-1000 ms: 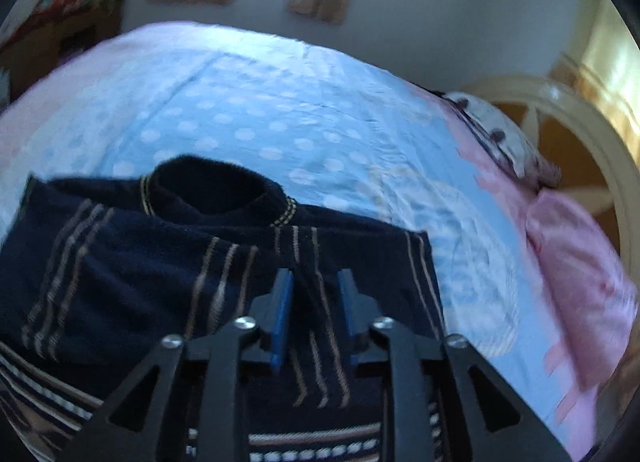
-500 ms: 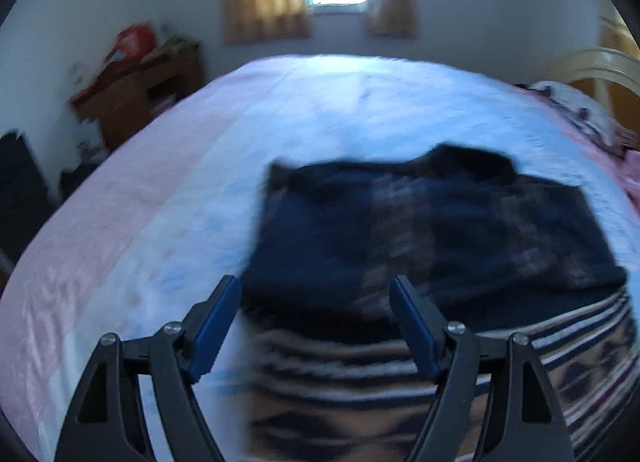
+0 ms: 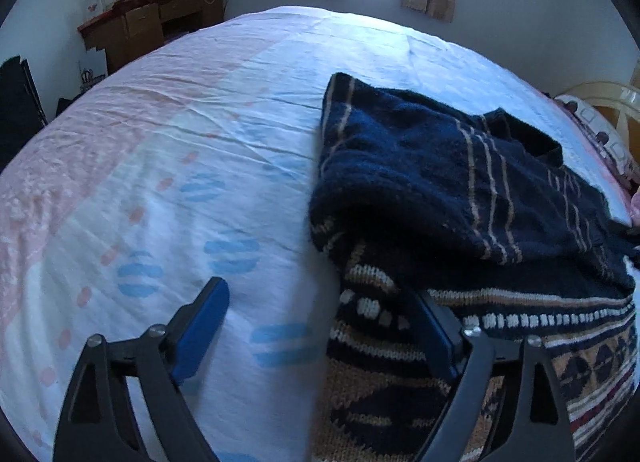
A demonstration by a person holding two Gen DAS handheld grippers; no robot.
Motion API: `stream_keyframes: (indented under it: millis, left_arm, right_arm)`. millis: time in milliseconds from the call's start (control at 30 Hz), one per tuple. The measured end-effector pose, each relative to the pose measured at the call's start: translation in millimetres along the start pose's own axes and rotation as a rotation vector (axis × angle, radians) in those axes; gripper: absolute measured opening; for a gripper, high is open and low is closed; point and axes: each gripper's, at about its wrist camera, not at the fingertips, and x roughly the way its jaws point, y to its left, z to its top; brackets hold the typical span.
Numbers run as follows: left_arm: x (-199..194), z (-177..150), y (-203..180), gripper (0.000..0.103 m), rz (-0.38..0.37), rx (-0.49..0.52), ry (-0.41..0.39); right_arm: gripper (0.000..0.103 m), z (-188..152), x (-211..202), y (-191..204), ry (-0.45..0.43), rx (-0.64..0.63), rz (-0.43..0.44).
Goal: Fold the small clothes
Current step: 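Grasp the folded sleeve cuff with the right tool and straighten it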
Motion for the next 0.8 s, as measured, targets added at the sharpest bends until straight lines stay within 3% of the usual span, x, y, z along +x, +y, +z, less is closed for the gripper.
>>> stream_keyframes:
  millis: [100, 167, 267, 567, 800]
  left_arm:
    - [-1.1, 0.5, 4.5, 0.093, -0.022, -0.011, -0.004]
    - [-1.2, 0.6, 4.0, 0.093, -0.030, -0.019, -0.009]
    - [-2.3, -0.7, 4.8, 0.093, -0.041, -0.027, -0.013]
    - [-1.5, -0.4, 5.2, 0.093, -0.040, -0.030, -0.013]
    - [0.2, -1.0, 3.0, 0.096, -0.031, -0.015, -0.006]
  right_arm:
    - [0.048, -3.0, 26.9, 9.6, 0.038, -0.013, -0.061]
    - [0.027, -3.9, 31.0, 17.4, 0.022, -0.049, -0.096]
    - [0.017, -5.5, 25.5, 27.1, 0.002, -0.091, -0.116]
    - [0.016, 2.3, -36.4, 47.3, -0.198, -0.224, -0.232]
    - [0.016, 8.1, -29.5, 14.5, -0.166, -0.137, -0.311]
